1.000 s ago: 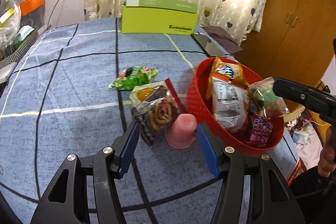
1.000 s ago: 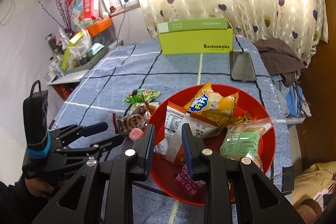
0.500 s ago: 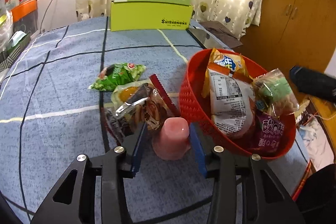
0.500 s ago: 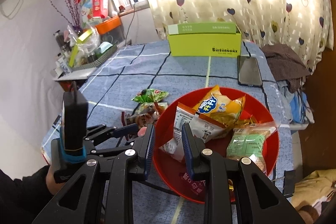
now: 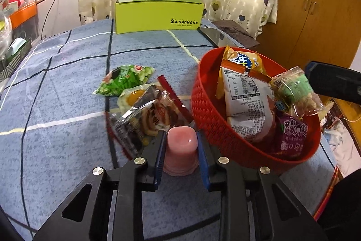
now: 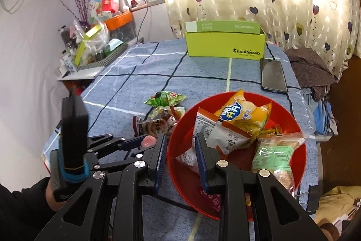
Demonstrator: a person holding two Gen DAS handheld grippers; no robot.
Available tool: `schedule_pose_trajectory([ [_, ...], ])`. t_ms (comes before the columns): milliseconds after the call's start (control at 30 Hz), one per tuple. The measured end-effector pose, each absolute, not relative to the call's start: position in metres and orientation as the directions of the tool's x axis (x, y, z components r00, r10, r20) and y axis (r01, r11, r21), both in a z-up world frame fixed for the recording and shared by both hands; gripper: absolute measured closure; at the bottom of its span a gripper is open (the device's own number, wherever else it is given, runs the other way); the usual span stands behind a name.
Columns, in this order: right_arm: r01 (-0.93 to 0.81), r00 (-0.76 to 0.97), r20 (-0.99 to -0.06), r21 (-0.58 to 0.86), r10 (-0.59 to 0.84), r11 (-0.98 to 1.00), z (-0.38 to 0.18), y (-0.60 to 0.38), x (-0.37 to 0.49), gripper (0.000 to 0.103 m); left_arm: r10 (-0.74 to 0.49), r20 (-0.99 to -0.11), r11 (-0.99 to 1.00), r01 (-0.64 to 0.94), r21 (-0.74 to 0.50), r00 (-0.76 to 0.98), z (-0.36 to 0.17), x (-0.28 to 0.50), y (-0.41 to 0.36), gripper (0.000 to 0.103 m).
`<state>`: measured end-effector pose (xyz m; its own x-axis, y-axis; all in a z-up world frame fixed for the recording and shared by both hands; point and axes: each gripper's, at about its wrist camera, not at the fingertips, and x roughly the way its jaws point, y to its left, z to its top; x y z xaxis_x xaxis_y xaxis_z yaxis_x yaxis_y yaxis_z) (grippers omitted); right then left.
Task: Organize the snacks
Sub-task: 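Grasp the wrapped cake with the right tool while the left tool holds the jelly cup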
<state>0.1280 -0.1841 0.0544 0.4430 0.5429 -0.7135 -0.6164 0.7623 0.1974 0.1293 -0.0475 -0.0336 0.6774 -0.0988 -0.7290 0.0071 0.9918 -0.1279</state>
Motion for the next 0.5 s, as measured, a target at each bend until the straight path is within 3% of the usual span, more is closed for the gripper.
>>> schedule_pose_trajectory([
  [500,-0.668,0.391,-0.763,0.151,0.516,0.729,0.039,-0.129,0.127,0.079,-0.047,-0.69,0.986,-0.079,-0.15,0.722,-0.012,0.088,0.006,0.075],
])
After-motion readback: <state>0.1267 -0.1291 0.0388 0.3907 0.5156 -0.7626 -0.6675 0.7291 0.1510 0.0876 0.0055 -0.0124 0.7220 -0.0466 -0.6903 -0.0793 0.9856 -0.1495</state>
